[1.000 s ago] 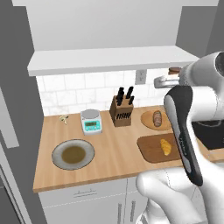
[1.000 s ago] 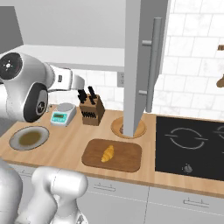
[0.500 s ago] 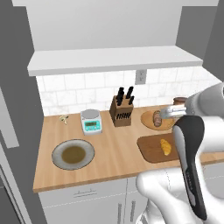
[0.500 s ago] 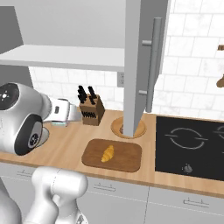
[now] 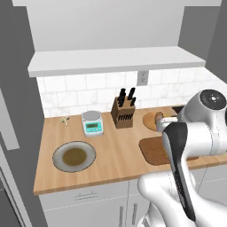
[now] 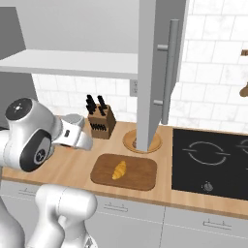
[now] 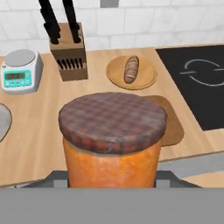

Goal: From the different types of pastries on the counter, select a croissant and place it on the cutting board. Then retrieve a jar of jam from the cabinet and place it alongside the croissant on the cutting board.

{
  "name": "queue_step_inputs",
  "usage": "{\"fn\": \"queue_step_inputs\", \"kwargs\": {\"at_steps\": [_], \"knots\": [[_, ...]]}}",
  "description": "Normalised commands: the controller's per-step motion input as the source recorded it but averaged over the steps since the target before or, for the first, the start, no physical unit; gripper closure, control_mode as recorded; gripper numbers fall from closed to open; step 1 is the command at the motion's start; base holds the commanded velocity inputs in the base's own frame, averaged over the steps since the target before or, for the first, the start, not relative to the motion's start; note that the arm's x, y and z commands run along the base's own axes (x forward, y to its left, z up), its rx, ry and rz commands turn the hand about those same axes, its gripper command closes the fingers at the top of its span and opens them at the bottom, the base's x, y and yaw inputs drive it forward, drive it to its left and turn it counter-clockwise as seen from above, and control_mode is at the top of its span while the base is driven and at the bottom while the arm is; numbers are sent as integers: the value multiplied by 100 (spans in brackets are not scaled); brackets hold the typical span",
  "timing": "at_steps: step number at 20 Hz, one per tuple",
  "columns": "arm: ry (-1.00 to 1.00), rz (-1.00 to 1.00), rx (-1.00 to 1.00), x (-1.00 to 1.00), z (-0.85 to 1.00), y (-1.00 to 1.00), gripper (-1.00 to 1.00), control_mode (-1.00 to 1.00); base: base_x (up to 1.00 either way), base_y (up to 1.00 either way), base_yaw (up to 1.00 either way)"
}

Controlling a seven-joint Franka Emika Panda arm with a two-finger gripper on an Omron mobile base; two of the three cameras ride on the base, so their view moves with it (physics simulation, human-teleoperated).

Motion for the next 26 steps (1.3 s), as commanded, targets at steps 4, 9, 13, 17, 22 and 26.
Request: {"fn": "queue_step_inputs", "kwargs": {"at_steps": [4,9,13,17,22,26], "knots": [[10,-14,15,3,-40,0,100,-100,0,0,0],[-2,-7,19,0,-56,0,100,-100,0,0,0],[-16,-7,4,0,-74,0,100,-100,0,0,0],[-14,-12,0,1,-79,0,100,-100,0,0,0],[-22,-18,-1,15,-93,0,100,-100,0,0,0],[-34,-21,-6,33,-100,0,100,-100,0,0,0]]}}
